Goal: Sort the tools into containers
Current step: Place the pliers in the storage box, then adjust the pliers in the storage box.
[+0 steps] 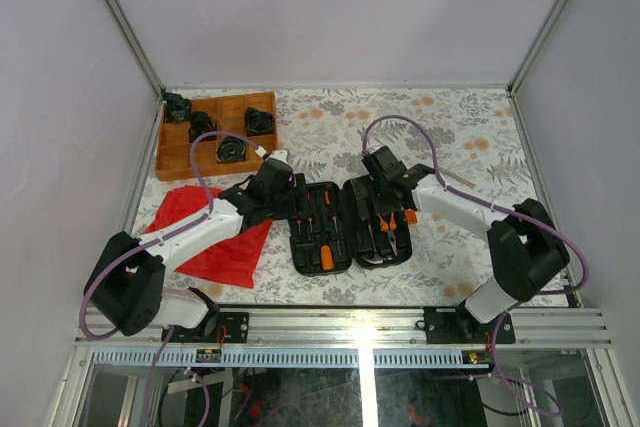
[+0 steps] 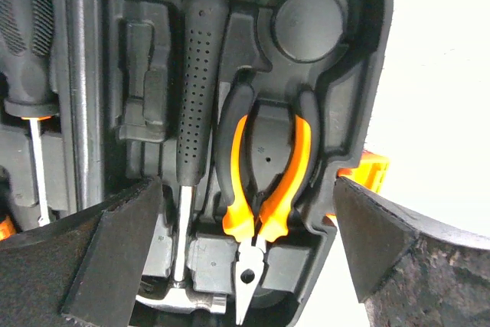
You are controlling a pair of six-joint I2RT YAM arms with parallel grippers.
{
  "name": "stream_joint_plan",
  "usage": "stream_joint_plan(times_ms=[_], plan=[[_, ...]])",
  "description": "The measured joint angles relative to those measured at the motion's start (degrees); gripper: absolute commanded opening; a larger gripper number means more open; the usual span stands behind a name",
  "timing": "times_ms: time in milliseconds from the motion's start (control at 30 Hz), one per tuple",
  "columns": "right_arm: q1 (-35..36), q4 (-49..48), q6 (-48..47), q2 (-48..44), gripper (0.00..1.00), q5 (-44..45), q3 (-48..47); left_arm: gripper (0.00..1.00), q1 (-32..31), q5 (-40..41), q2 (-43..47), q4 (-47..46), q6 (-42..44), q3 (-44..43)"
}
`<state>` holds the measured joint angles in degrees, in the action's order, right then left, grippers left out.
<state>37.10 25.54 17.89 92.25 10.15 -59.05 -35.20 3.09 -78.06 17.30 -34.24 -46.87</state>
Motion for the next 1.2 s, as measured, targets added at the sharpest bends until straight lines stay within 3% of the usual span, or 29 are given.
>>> stream_joint_plan(times_ms=[433, 567, 900, 1200], plan=[[0.0, -5.4, 0.31, -16.2, 1.0, 3.87, 6.62, 0.66, 1.22, -2.36, -0.17, -2.01, -0.31, 1.88], [0.0, -8.2, 1.14, -18.29, 0.79, 3.91, 10.49, 0.61, 3.21, -5.14, -0.87, -4.79, -1.33, 4.15], [-0.04, -9.62, 4.33, -17.92, 0.4, 2.64, 13.7, 0.53, 5.29, -5.88, -1.81, -6.45, -2.54, 6.99], [-0.09, -7.69, 5.97, -15.26, 0.36, 2.12, 13.53, 0.47, 5.38, -6.49, -2.99, -8.7, -2.89, 8.28]])
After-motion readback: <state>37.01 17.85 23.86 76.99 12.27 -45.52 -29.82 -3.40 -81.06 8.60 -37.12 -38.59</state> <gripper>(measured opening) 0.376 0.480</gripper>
